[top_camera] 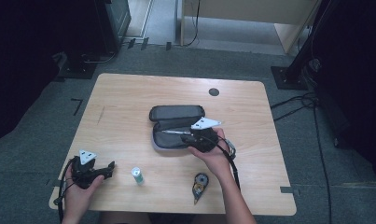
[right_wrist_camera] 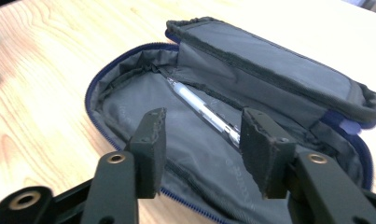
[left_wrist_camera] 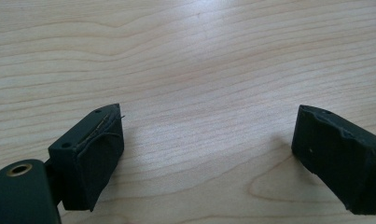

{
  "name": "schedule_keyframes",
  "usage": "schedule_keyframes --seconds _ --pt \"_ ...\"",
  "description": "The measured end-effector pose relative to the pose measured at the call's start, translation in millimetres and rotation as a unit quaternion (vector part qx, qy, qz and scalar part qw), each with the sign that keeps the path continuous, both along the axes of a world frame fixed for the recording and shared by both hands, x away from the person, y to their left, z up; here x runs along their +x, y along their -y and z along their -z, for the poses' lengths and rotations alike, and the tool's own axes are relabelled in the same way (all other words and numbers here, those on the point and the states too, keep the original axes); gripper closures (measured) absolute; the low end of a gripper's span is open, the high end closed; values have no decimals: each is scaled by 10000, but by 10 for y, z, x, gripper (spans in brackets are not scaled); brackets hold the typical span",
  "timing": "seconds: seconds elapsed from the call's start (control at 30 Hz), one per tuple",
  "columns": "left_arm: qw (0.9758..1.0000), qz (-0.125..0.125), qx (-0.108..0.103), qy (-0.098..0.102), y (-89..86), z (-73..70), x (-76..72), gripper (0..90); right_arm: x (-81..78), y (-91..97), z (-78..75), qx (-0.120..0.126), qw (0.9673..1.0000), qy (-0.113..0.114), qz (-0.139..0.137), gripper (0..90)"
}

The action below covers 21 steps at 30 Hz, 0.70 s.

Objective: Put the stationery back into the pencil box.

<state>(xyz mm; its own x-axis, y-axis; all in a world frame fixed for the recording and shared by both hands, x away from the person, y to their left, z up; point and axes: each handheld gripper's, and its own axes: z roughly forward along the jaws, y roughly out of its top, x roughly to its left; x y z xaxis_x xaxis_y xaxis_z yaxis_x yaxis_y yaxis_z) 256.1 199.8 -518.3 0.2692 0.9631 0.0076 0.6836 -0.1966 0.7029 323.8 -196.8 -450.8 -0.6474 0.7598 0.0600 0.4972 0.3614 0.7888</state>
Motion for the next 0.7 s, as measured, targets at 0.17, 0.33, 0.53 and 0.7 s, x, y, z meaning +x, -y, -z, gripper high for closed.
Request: schedule_keyframes --seconds 0.17,0.33,0.53,0.7 --pt "10000 -4 -7 5 1 1 0 95 -165 54 -7 59 9998 -22 184 396" --pt "10000 -1 -2 1 0 0 0 95 -280 93 -6 189 9990 -97 405 328" --pt "10000 -1 -3 2 0 0 0 95 -482 158 44 204 9973 -200 681 234" --pt "10000 -3 3 3 2 0 0 95 -689 212 152 98 9954 -365 879 135"
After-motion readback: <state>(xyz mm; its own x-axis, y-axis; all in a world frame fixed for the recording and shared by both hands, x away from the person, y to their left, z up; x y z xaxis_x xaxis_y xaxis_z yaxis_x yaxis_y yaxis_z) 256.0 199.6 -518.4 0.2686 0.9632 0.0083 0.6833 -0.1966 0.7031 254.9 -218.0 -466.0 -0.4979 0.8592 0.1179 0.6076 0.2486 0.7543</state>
